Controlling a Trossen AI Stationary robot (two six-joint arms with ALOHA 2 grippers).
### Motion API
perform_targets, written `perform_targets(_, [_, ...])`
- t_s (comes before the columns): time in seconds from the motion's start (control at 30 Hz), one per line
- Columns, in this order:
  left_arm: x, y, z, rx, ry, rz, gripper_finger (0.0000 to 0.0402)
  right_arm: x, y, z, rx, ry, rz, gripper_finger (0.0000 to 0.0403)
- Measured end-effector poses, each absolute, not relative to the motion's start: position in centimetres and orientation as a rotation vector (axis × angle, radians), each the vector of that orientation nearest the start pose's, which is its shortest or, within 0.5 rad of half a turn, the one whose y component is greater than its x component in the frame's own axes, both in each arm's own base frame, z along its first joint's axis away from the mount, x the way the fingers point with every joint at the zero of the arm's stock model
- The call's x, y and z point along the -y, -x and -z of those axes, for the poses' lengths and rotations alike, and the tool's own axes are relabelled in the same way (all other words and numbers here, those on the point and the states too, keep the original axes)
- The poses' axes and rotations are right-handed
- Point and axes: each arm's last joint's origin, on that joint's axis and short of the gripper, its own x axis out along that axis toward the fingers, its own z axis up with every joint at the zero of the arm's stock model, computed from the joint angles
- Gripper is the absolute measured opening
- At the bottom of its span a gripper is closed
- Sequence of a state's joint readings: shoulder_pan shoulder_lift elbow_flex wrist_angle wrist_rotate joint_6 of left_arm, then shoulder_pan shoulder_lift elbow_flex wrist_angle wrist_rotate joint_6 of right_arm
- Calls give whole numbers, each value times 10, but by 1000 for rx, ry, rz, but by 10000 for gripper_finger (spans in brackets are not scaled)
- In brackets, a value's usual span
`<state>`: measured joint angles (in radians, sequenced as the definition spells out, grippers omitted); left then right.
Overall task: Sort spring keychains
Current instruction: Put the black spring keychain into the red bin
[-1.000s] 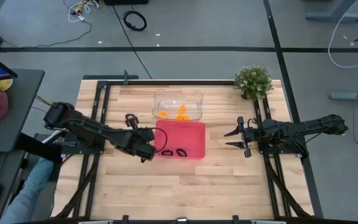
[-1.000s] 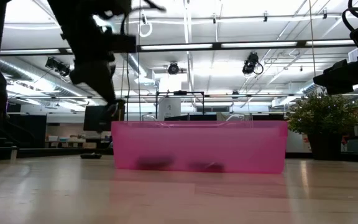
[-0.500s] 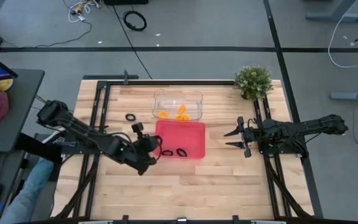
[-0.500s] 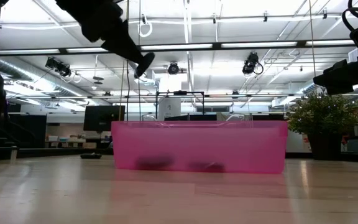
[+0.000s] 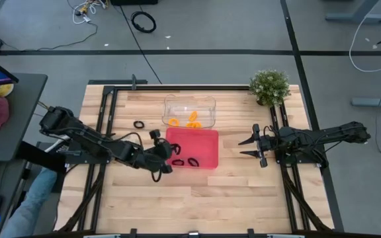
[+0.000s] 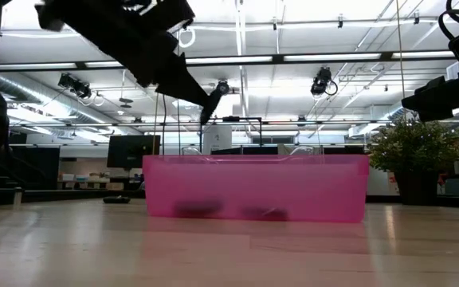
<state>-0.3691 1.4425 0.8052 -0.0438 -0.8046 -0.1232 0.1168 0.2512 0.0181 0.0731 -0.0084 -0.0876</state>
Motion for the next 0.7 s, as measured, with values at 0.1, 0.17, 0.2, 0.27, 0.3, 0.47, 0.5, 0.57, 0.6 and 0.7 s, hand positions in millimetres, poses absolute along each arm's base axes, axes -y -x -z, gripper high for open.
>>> perform_targets(0.1, [78, -279, -207, -494, -192, -357, 12, -13, -111, -156, -154, 96, -132, 166])
perform_targets(0.17, [73, -281, -203, -463, -158, -295, 12, -13, -111, -156, -154, 96, -132, 166])
perform_targets(0.2, [70, -281, -202, -449, -140, -270, 14, -13, -111, -156, -154, 96, -132, 166])
perform_targets(0.27, [65, -281, -198, -425, -106, -222, 16, -13, -111, -156, -154, 96, -132, 166])
perform_targets(0.3, [62, -281, -196, -413, -94, -196, 17, -13, -111, -156, -154, 96, -132, 166])
perform_targets(0.47, [44, -278, -185, -364, -2, -139, 14, -13, -111, -156, -154, 96, -132, 166])
perform_targets(0.5, [39, -277, -183, -356, 12, -140, 14, -13, -111, -156, -154, 96, -132, 166])
perform_targets(0.57, [32, -275, -179, -343, 35, -143, 16, -13, -111, -156, -154, 96, -132, 166])
perform_targets(0.6, [29, -273, -177, -337, 43, -141, 18, -13, -111, -156, -154, 96, -132, 166])
perform_targets(0.7, [22, -269, -172, -316, 72, -131, 21, -13, -111, -156, -154, 96, -132, 166])
